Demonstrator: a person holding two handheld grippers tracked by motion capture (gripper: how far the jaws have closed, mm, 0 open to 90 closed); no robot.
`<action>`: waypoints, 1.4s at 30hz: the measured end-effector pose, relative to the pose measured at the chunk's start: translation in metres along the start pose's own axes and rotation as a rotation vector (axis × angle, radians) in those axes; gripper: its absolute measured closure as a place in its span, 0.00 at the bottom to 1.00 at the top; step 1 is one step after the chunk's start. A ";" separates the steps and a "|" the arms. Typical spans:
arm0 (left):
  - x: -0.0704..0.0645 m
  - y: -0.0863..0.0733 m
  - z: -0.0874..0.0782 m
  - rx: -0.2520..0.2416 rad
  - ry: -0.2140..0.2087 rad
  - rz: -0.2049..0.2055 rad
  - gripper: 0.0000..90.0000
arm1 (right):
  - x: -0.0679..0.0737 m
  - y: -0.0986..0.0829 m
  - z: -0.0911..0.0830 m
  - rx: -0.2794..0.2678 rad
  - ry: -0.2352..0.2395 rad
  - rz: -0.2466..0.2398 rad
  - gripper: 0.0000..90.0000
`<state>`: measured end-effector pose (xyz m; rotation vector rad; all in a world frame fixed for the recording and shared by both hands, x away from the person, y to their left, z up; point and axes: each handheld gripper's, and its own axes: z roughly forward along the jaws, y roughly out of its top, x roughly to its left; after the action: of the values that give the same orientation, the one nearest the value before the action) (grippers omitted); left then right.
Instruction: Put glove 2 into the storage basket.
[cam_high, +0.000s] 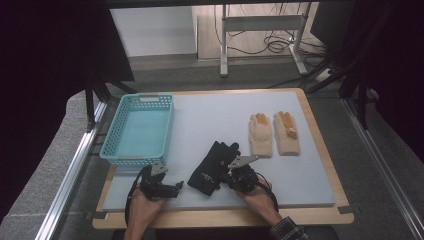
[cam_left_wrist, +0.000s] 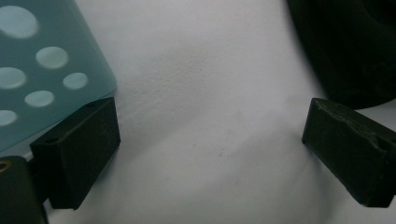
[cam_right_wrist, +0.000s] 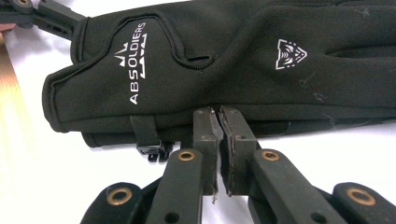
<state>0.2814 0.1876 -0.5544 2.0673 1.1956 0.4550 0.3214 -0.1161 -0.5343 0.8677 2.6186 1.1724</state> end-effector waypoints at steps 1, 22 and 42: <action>0.000 0.000 0.000 0.000 0.000 0.000 0.05 | 0.000 0.000 0.000 0.000 0.000 0.000 0.93; 0.001 -0.001 0.001 -0.009 -0.012 -0.001 0.04 | -0.056 -0.021 -0.064 -0.042 -0.198 0.060 0.42; 0.003 -0.001 0.001 -0.006 -0.019 0.000 0.04 | -0.105 -0.071 -0.097 -0.022 -0.372 0.147 0.24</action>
<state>0.2827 0.1899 -0.5557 2.0617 1.1815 0.4372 0.3422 -0.2741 -0.5297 1.1638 2.2712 0.9575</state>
